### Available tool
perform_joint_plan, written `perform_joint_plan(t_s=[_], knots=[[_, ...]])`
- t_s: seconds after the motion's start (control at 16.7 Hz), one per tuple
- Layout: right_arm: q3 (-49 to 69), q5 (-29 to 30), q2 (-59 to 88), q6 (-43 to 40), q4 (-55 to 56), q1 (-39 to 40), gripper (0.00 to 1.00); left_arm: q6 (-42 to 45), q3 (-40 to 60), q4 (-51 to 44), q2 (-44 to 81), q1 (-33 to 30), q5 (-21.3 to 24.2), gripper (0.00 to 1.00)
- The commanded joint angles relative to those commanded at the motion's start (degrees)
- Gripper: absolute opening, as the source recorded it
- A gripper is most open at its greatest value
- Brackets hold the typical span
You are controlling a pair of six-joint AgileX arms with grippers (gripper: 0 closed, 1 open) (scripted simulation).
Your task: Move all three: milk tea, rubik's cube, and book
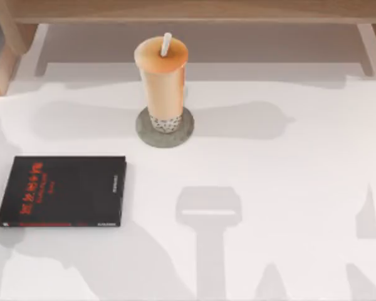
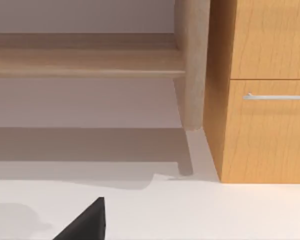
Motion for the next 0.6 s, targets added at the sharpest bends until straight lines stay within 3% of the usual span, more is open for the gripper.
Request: perform_joint_plan(t_s=[0.36,0.6], knots=[[0.00,0.00,0.00,0.00,0.00,0.00,1.00,0.00,0.00,0.00,0.00,0.00,0.00,0.02],[0.00,0.00,0.00,0.00,0.00,0.00,1.00,0.00,0.00,0.00,0.00,0.00,0.00,0.00]])
